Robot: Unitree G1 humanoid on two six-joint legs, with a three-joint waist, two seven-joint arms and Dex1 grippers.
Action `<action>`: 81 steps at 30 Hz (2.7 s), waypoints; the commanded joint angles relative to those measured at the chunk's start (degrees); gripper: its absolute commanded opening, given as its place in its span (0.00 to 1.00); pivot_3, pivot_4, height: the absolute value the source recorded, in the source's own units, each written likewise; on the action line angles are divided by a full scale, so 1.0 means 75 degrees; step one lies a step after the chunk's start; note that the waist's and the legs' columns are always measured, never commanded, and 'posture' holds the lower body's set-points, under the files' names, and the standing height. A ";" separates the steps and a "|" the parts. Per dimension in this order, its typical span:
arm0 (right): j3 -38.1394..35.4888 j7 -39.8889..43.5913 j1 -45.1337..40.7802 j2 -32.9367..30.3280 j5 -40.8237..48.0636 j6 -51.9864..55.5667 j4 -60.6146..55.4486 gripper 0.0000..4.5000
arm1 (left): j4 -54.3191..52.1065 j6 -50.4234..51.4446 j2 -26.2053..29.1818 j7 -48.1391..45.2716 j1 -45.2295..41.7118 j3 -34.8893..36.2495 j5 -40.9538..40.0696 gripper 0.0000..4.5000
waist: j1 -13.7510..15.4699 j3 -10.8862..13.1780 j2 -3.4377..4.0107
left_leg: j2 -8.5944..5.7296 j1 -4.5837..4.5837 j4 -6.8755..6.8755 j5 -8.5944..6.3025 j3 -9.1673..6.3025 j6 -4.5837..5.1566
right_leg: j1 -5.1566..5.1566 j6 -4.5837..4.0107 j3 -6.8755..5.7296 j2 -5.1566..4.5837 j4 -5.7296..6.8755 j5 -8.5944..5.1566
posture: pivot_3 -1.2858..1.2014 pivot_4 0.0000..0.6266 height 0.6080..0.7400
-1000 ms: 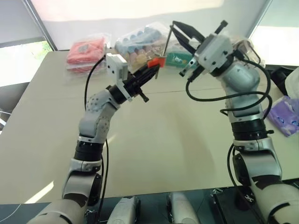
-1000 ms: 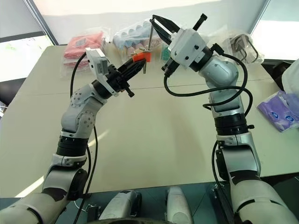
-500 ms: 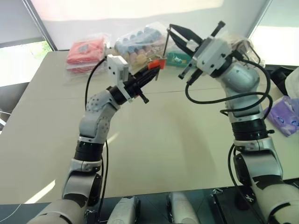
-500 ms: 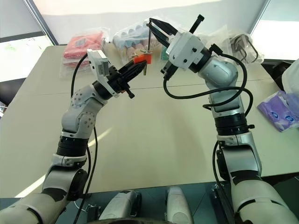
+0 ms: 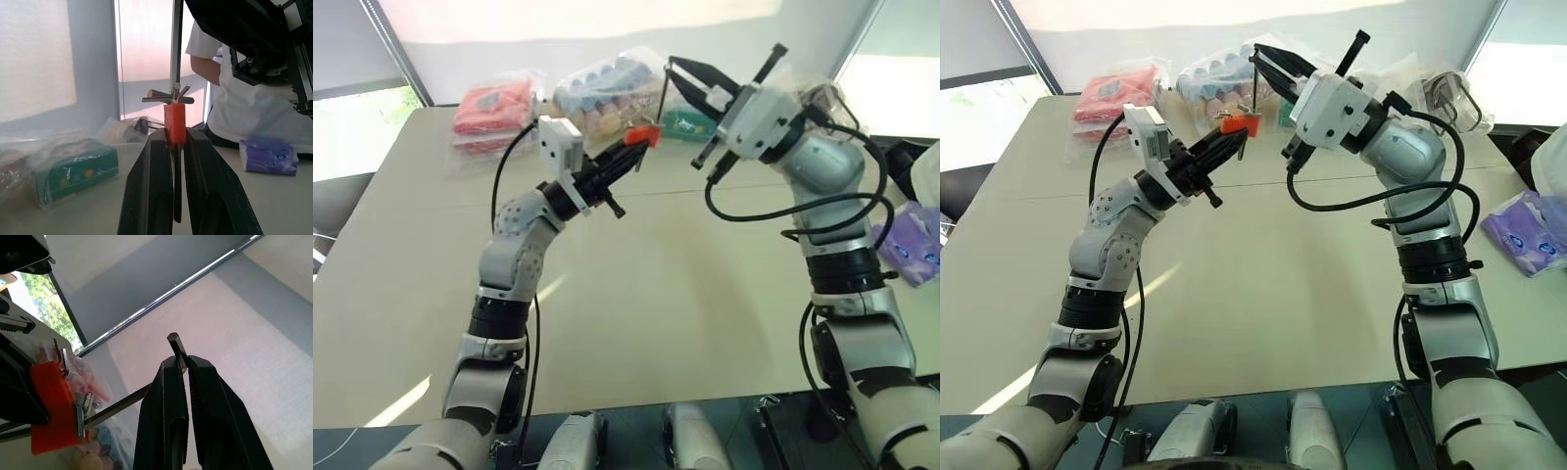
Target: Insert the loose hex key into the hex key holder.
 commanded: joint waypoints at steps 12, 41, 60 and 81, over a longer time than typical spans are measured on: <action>0.0029 0.0107 -0.0275 -0.0083 -0.0082 -0.0073 0.0236 0.01 | -0.0412 -0.0180 -0.0062 0.0028 -0.0180 0.0119 -0.0127 0.03 | 0.0000 0.0000 0.0000 | 0.0000 0.0000 0.0000 0.0000 0.0001 0.0000 | -0.0001 0.0000 0.0000 0.0000 0.0000 0.0000 | 0.52 0.24 1.00; -0.0377 0.0762 -0.0698 0.0199 0.1660 0.2738 -0.0869 0.01 | 0.0350 -0.1656 -0.0531 0.0541 -0.0648 0.0358 0.0201 0.03 | 0.0020 0.0000 0.0000 | 0.0000 -0.0001 0.0000 0.0000 0.0001 0.0001 | 0.0000 0.0000 0.0000 -0.0002 -0.0001 0.0000 | 0.52 0.24 1.00; -0.0696 0.1663 -0.1291 0.0003 0.2738 0.4649 -0.0689 0.01 | 0.0368 -0.2164 -0.0672 0.0529 -0.0943 0.0337 0.0129 0.03 | 0.0026 0.0000 0.0000 | 0.0000 -0.0002 0.0000 -0.0001 0.0000 0.0001 | 0.0000 0.0000 0.0000 -0.0002 -0.0002 0.0000 | 0.52 0.24 1.00; -0.0978 0.1802 -0.1525 -0.0145 0.3042 0.5724 -0.0885 0.45 | 0.0600 -0.2419 -0.0657 0.0619 -0.1148 0.0487 0.0184 0.03 | 0.0026 0.0001 -0.0001 | 0.0001 -0.0011 -0.0001 -0.0001 -0.0001 0.0001 | -0.0009 0.0000 -0.0001 -0.0001 -0.0001 0.0000 | 0.52 0.24 1.00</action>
